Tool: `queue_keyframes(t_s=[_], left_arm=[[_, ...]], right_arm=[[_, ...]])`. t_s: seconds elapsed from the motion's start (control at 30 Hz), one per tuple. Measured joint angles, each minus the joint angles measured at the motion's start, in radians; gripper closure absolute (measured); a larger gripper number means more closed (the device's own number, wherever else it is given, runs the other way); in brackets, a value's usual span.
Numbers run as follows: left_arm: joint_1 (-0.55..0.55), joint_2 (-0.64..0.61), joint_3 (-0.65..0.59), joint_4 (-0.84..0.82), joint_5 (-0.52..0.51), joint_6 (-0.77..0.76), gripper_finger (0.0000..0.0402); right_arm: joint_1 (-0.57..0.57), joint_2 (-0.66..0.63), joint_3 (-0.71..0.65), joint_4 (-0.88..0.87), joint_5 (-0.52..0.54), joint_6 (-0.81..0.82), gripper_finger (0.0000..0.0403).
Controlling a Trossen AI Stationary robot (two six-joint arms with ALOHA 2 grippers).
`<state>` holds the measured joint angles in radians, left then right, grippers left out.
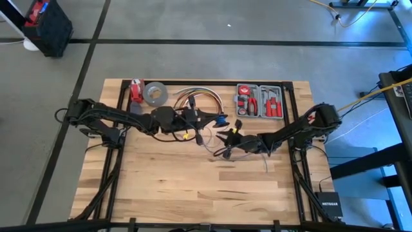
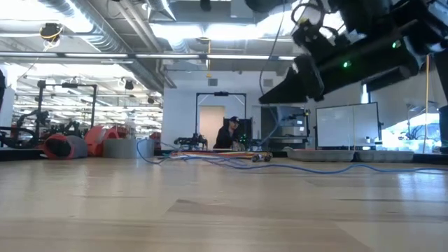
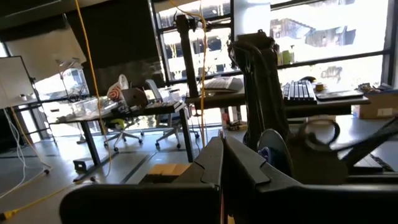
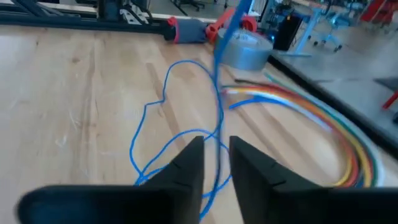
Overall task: Coil cords
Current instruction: Coil the blue wire on the black spool
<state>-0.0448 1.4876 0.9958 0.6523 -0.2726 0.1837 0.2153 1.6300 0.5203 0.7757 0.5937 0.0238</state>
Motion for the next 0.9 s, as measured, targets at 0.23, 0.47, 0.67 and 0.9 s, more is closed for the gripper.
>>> queue_keyframes(t_s=[0.23,0.47,0.67,0.9], left_arm=[[-0.013,0.0,0.0,-0.137,0.014,0.01,0.0401],[-0.035,-0.001,0.0,-0.182,0.273,0.055,0.0401],[-0.055,-0.001,0.0,-0.144,0.273,0.069,0.0401],[-0.065,-0.001,0.0,-0.144,0.27,0.061,0.0401]], right_arm=[[0.116,-0.34,0.006,-0.427,-0.017,-0.062,0.0262],[0.178,-0.649,0.016,-0.533,-0.03,-0.093,0.026],[0.154,-0.615,0.018,-0.196,-0.177,-0.255,0.0271],[0.093,-0.494,0.016,-0.031,-0.246,-0.266,0.0291]])
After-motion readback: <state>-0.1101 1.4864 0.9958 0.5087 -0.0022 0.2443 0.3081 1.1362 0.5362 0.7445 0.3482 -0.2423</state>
